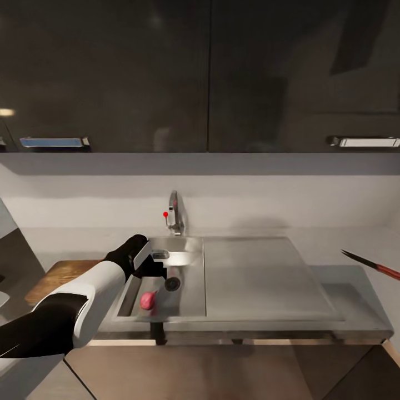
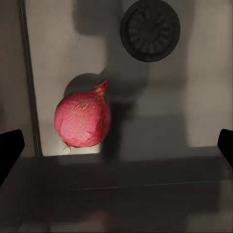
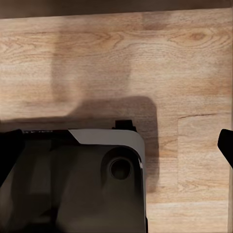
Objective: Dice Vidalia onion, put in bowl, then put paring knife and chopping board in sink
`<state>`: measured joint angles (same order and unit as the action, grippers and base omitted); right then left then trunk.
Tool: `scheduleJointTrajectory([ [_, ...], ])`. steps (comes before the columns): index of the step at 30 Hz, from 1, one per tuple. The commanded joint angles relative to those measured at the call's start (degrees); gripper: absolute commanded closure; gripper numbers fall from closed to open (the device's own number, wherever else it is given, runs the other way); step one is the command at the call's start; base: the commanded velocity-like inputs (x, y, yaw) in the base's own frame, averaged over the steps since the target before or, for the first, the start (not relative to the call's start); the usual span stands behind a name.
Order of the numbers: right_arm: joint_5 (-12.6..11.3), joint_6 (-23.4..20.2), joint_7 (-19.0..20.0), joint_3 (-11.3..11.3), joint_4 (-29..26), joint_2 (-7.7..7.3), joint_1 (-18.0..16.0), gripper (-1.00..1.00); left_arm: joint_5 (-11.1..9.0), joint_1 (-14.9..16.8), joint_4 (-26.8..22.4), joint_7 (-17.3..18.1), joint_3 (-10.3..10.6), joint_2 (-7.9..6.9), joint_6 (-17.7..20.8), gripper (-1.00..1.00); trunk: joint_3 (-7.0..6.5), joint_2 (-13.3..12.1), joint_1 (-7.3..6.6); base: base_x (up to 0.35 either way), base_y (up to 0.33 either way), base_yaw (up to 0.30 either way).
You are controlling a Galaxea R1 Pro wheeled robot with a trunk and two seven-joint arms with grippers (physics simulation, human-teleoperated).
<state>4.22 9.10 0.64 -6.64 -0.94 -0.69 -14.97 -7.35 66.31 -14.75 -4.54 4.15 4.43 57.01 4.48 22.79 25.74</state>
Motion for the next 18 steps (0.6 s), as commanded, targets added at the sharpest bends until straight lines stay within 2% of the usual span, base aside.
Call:
scheduleJointTrajectory([
  [1,0.4,0.2,0.1,-0.5,0.1,-0.01,-0.1,-1.0,-0.6,0.0,0.0,-0.5,0.4,-0.03,0.2,-1.0,0.19,0.1,0.04,0.074,0.0,0.0],
  [18,0.4,0.2,0.1,-0.5,0.1,-0.09,-0.1,-1.0,-0.6,0.0,2.3,-0.5,0.4,-0.05,0.1,-1.0,1.23,0.1,0.04,0.012,0.0,0.0],
])
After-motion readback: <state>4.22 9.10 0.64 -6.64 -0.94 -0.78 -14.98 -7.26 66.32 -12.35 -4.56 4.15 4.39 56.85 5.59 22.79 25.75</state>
